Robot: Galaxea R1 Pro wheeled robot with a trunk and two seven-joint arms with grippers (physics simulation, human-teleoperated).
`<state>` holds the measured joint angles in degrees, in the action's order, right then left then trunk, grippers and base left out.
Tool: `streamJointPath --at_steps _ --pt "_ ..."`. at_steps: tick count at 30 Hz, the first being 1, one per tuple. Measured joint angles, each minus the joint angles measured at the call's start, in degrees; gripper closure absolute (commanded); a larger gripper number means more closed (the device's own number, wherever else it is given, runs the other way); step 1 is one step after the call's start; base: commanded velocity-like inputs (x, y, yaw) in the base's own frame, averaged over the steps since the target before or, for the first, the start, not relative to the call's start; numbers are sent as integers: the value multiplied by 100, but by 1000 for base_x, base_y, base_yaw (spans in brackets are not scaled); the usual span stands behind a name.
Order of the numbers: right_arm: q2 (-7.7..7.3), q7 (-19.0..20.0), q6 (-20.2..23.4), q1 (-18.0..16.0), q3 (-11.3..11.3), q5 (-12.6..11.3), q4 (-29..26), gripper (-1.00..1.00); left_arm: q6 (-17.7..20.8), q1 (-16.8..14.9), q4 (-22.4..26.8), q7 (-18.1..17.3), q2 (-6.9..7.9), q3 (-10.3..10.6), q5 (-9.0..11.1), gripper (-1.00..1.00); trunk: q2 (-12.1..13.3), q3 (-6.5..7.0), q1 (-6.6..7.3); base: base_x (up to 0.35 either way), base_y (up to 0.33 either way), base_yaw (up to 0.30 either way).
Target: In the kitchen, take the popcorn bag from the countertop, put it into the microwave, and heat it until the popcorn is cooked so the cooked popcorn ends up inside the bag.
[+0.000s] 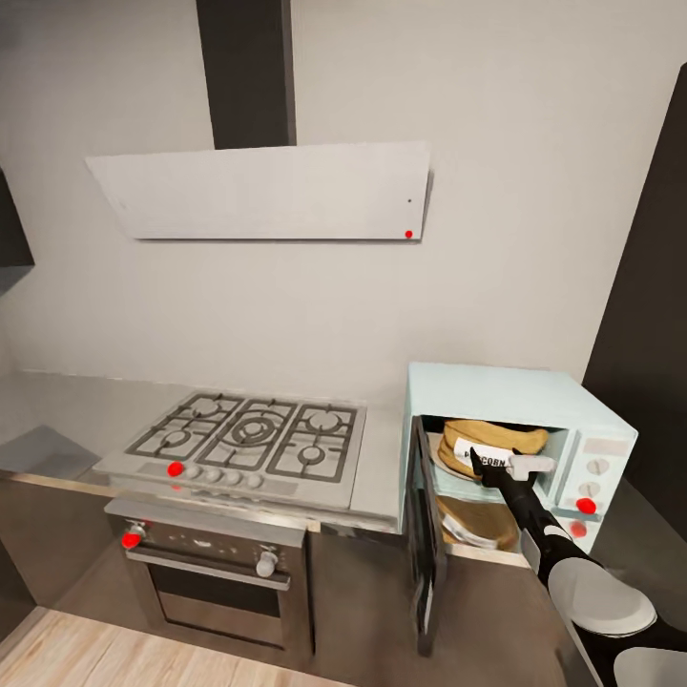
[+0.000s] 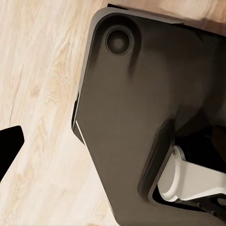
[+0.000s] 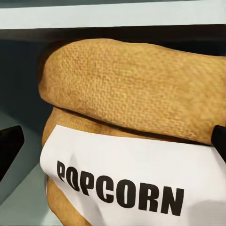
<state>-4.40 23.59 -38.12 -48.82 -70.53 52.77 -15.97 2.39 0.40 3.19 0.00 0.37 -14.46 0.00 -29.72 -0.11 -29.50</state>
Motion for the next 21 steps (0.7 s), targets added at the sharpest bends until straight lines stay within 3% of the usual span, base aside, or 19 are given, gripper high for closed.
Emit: streamJointPath --at_steps 12,21 --pt "0 0 0 0 0 1 0 -100 -2 0 0 0 0 0 0 -100 0 0 1 136 0 0" --pt "0 0 0 0 0 1 0 -100 -1 0 0 0 -3 0 0 -100 1 0 0 6 0 0"
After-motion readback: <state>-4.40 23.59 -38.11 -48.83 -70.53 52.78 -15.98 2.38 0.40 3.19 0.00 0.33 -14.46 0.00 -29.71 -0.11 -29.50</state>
